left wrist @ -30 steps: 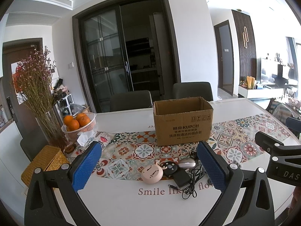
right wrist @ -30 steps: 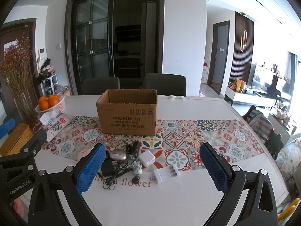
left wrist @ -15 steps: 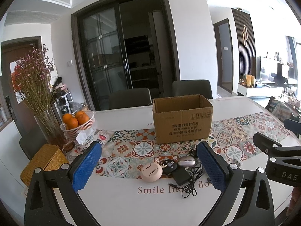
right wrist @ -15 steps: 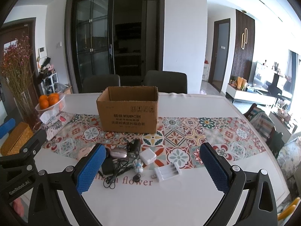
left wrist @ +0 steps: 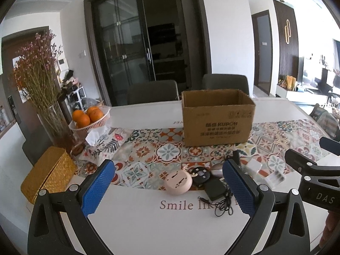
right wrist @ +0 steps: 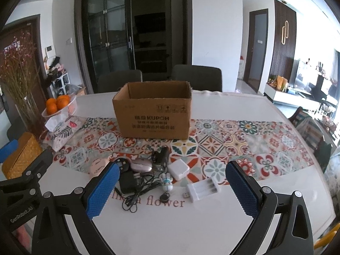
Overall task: Organize rigid objects
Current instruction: 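Lower the left gripper onto the pink deer gadget while the right gripper approaches the white charger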
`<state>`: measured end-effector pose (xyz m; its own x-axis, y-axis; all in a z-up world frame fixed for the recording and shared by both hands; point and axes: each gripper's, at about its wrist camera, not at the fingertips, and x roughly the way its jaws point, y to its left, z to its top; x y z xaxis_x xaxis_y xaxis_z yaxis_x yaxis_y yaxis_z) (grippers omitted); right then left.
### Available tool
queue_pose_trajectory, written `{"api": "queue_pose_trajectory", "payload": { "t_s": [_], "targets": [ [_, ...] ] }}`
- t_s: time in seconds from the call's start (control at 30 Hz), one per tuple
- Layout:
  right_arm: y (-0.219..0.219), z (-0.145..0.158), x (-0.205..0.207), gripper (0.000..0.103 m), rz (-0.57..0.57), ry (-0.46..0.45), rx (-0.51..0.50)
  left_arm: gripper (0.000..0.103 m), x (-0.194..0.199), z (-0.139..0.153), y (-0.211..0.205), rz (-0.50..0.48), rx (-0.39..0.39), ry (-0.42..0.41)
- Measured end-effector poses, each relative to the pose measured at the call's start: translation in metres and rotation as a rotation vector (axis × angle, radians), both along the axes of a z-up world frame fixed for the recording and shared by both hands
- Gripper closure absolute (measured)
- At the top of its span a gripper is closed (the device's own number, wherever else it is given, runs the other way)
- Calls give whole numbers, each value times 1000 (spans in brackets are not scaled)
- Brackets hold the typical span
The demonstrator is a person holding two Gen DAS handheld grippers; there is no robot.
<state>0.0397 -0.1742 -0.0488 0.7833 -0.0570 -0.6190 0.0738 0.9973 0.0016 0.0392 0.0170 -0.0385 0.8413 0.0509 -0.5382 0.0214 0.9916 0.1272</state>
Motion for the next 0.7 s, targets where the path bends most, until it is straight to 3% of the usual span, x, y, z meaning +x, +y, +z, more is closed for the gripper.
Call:
{"api": "queue_pose_trajectory", "payload": {
  "t_s": [0.7],
  "targets": [
    [1, -67, 79, 2, -37, 167, -25, 0, 80, -75, 4, 22, -7, 212]
  ]
}}
